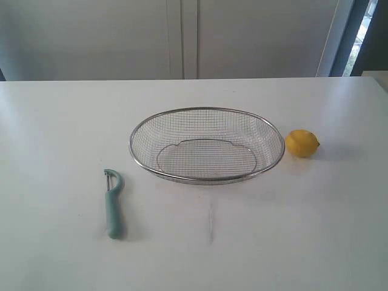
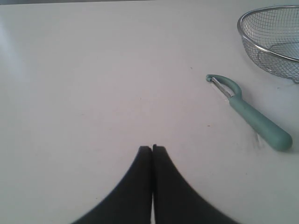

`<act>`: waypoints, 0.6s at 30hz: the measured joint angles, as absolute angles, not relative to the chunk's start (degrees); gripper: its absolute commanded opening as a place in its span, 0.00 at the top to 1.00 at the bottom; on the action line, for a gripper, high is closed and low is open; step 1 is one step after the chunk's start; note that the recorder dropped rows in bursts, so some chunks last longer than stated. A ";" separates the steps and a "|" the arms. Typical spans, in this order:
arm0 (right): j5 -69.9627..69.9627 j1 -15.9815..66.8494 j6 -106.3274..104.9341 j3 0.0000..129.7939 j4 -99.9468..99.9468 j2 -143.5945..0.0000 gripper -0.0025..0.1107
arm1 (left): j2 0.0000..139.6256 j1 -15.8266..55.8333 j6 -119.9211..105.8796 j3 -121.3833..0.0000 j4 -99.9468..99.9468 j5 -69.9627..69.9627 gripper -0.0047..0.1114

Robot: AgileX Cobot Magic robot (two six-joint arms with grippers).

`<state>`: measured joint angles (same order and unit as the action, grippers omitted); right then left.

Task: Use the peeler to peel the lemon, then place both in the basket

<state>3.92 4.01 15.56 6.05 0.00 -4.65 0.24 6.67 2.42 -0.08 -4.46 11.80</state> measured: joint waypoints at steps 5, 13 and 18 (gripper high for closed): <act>-8.62 4.01 16.35 13.40 0.38 -14.28 0.98 | 0.24 6.67 2.42 -0.08 -4.46 11.80 0.96; -30.74 4.01 7.18 27.02 0.38 -33.77 0.98 | 0.24 6.67 2.42 -0.08 -4.46 11.80 0.96; -38.94 4.01 2.15 33.66 0.38 -41.84 0.98 | 0.24 6.67 2.42 -0.08 -4.46 11.80 0.96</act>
<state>-38.94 4.01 2.15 33.66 0.38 -41.84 0.24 6.67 2.42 -0.08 -4.46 11.80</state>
